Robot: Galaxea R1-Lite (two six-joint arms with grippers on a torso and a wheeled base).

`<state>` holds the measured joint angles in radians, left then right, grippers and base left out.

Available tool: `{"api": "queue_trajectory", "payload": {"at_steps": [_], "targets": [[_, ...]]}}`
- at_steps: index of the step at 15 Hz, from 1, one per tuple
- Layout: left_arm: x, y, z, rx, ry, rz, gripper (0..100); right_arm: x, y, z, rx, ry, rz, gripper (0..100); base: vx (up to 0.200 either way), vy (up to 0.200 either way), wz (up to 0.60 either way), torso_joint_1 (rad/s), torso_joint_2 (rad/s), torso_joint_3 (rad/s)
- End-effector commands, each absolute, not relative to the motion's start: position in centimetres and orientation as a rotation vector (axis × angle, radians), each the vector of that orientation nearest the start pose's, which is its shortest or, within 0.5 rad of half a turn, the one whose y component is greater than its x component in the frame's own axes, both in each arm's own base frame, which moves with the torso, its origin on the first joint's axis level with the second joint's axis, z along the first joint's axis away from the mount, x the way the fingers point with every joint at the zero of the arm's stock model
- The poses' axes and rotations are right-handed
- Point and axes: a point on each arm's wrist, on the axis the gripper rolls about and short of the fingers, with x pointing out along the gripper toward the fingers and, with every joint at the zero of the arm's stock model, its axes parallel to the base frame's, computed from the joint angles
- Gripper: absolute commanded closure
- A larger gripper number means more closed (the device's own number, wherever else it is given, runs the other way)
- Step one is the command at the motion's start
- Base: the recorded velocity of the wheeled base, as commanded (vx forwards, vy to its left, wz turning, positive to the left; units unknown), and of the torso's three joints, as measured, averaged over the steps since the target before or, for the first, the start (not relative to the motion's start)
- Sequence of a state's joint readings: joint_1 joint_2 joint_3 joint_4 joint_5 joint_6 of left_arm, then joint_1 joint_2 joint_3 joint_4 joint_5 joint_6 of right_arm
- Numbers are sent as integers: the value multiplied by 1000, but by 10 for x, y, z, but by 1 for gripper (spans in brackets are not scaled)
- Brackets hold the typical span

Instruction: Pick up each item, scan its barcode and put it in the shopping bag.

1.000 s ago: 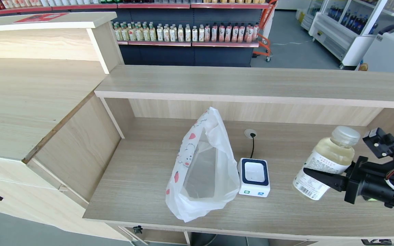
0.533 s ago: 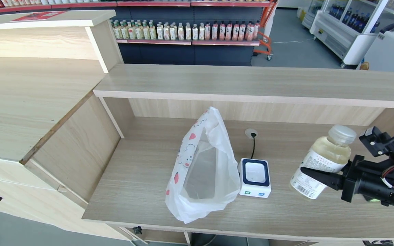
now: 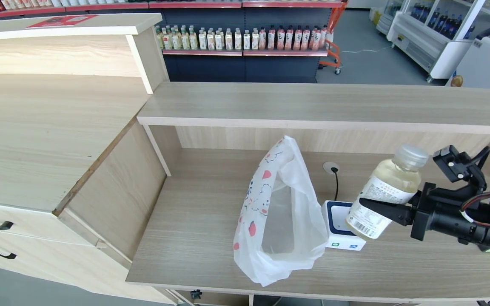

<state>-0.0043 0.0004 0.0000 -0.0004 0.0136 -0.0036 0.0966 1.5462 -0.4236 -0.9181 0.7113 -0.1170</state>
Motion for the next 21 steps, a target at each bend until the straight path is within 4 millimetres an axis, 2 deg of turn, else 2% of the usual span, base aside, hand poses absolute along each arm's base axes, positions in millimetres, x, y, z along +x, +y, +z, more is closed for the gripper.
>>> {"api": "queue_trajectory", "payload": {"at_steps": [1,7,11,15,16,18,21], "targets": [[-23,0,75,-5,0,9,0,235,45,146,-42,191,832,100,0,0,0,0,0,0],[-23,0,75,-5,0,9,0,281,71,113,-59,260,849,100,0,0,0,0,0,0],[-23,0,75,-5,0,8,0,310,96,72,-91,232,890,100,0,0,0,0,0,0],[-23,0,75,-5,0,9,0,341,127,38,-241,186,931,100,0,0,0,0,0,0],[-23,0,75,-5,0,9,0,344,129,36,-250,178,936,100,0,0,0,0,0,0],[-23,0,75,-5,0,9,0,360,149,31,-294,109,966,100,0,0,0,0,0,0],[-23,0,75,-5,0,9,0,373,157,26,-358,32,969,100,0,0,0,0,0,0]]}}
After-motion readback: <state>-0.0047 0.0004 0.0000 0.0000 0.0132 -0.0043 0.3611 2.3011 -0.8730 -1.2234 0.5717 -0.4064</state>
